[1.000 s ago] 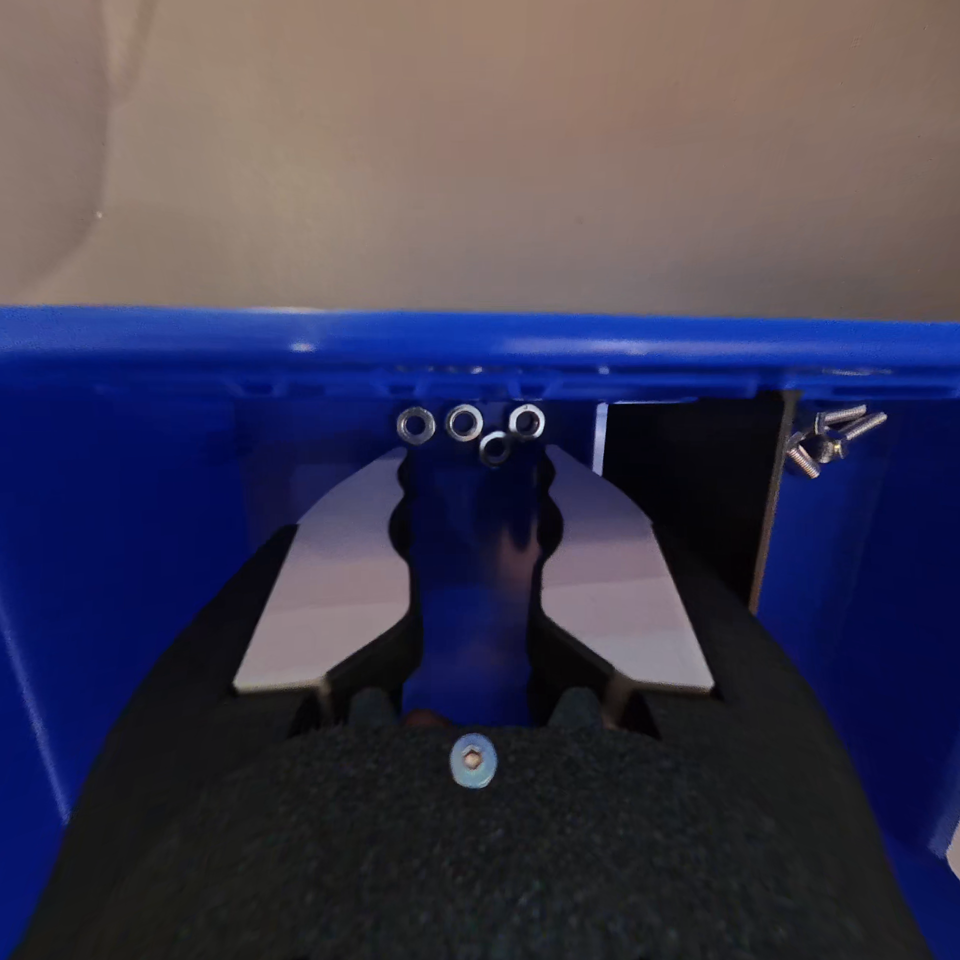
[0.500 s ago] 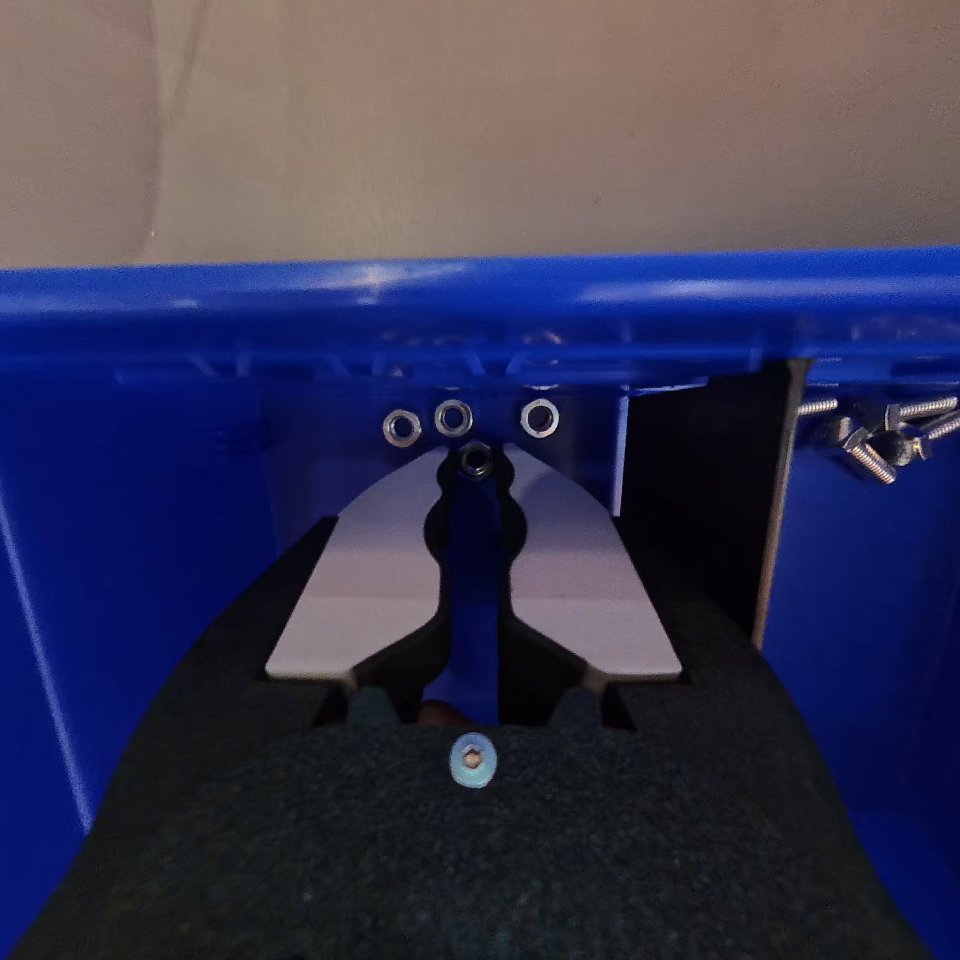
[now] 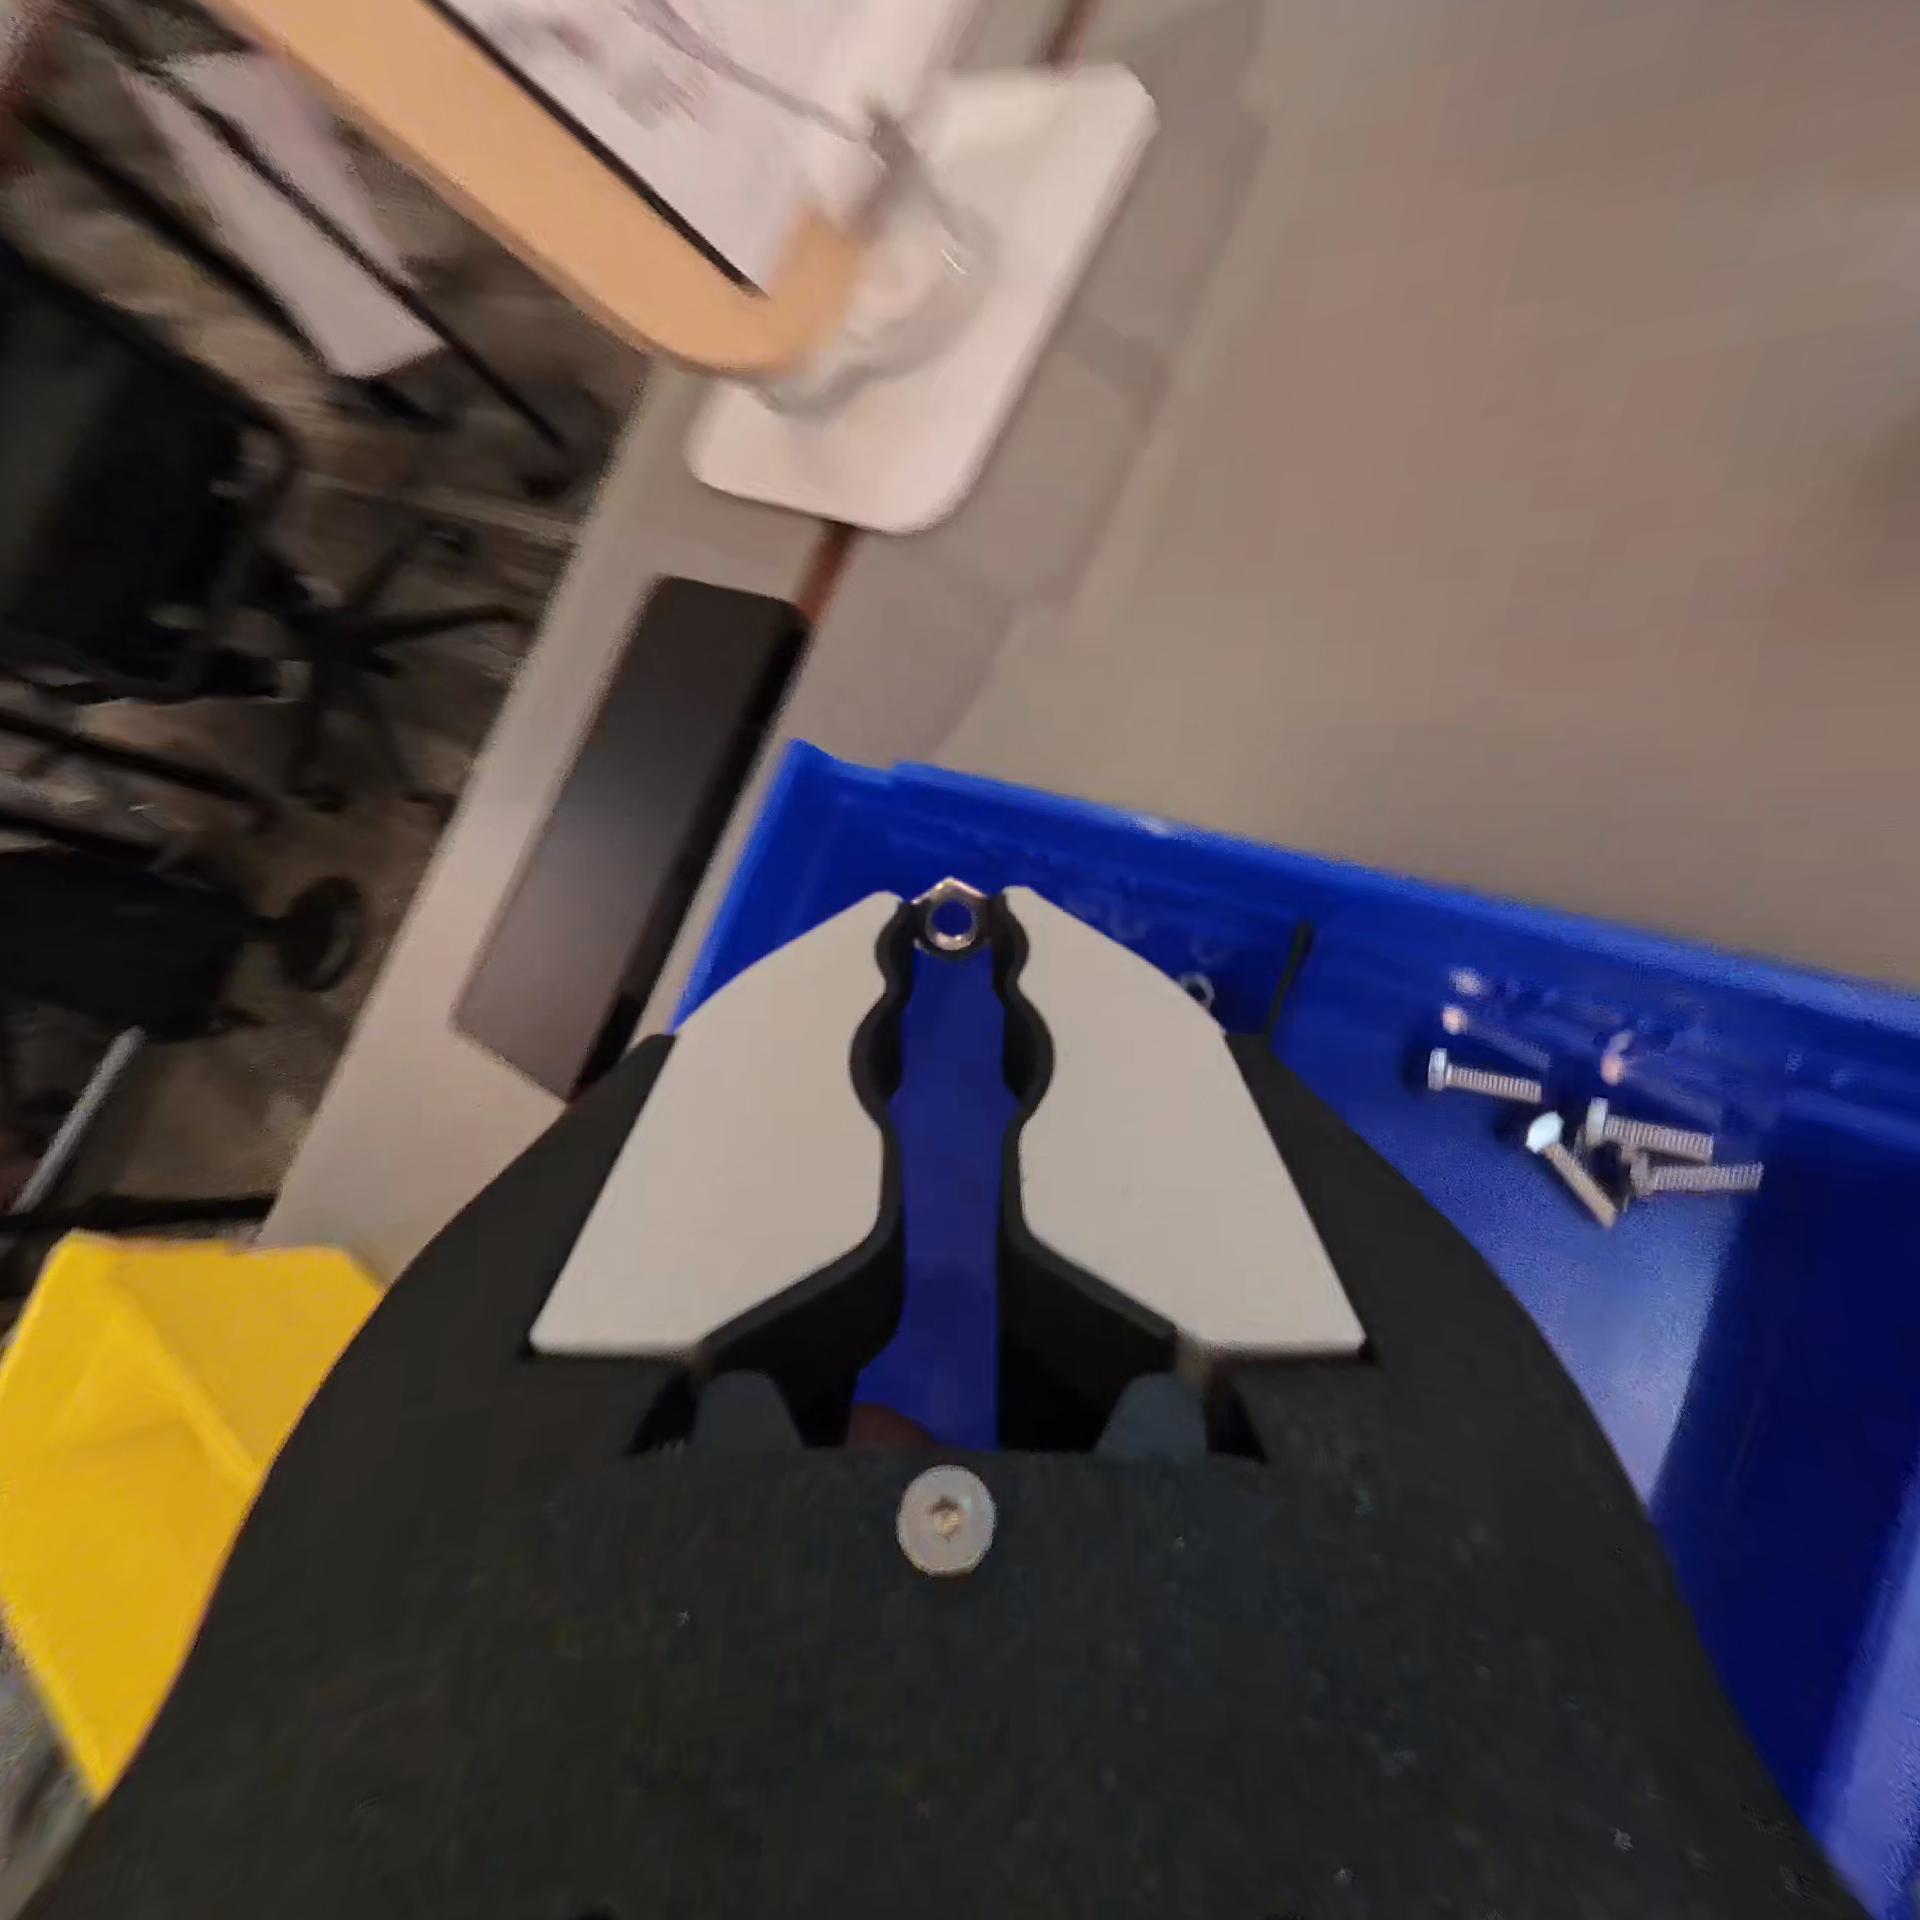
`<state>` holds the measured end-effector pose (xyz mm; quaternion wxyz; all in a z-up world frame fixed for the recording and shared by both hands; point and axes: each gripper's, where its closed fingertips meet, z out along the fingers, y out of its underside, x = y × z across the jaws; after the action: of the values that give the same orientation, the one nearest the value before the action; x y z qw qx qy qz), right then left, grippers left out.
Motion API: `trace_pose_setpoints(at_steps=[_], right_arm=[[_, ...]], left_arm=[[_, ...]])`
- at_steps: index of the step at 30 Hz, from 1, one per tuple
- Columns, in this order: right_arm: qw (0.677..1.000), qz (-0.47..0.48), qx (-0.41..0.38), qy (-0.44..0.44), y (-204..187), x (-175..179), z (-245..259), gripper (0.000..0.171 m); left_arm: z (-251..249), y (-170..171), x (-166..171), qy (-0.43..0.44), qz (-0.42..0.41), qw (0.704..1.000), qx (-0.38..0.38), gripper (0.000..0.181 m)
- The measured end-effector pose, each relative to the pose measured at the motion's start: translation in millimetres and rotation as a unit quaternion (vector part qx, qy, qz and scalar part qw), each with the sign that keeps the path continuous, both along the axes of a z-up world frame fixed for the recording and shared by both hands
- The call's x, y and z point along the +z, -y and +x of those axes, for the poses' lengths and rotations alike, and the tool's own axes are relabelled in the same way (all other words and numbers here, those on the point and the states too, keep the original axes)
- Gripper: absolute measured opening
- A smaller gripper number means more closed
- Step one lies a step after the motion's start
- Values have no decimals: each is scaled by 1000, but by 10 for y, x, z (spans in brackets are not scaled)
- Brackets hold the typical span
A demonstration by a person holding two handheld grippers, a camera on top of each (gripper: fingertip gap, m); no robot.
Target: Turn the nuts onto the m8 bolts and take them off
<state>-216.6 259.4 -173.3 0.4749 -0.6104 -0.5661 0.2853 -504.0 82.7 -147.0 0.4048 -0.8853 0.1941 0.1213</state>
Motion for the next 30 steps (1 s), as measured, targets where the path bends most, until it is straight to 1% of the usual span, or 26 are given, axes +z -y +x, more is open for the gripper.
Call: trace_pose_setpoints(at_steps=[3, 5, 8, 10, 13, 15, 16, 17, 20, 23, 27, 30], right_arm=[[1000, -3, 6, -16, 15, 66, 71, 54], [1000, 0, 4, -25, 11, 107, 133, 54], [999, 17, -21, -33, -74, 155, 282, 57], [998, 27, -47, -39, -165, 171, 421, 59], [996, 15, -76, -53, -236, 152, 607, 61], [994, 14, -94, -61, -237, 106, 704, 62], [993, 14, -102, -60, -230, 72, 755, 63], [992, 16, -113, -62, -225, 44, 802, 64], [990, -3, -126, -64, -154, -53, 907, 65], [989, -20, -129, -66, -71, -117, 974, 65], [990, -18, -126, -65, -18, -128, 1023, 66], [987, 9, -146, -62, -126, -73, 1121, 66]], left_arm=[[183, 137, 376, -8, 99, 991, 94, 14], [338, 253, 491, -1, 149, 974, 172, 14], [688, 450, 542, 10, 220, 940, 260, 14], [1032, 536, 476, 46, 256, 921, 290, 14], [1416, 708, 424, 34, 307, 888, 341, 14], [1686, 754, 352, 59, 330, 871, 359, 14], [1771, 787, 301, 54, 332, 864, 374, 14], [1845, 806, 241, 48, 330, 861, 385, 14], [2072, 799, 126, 87, 341, 851, 390, 14], [2230, 755, 29, 97, 330, 859, 379, 14], [2288, 683, -37, 99, 305, 874, 365, 14], [2275, 565, -76, 111, 290, 882, 354, 14]])
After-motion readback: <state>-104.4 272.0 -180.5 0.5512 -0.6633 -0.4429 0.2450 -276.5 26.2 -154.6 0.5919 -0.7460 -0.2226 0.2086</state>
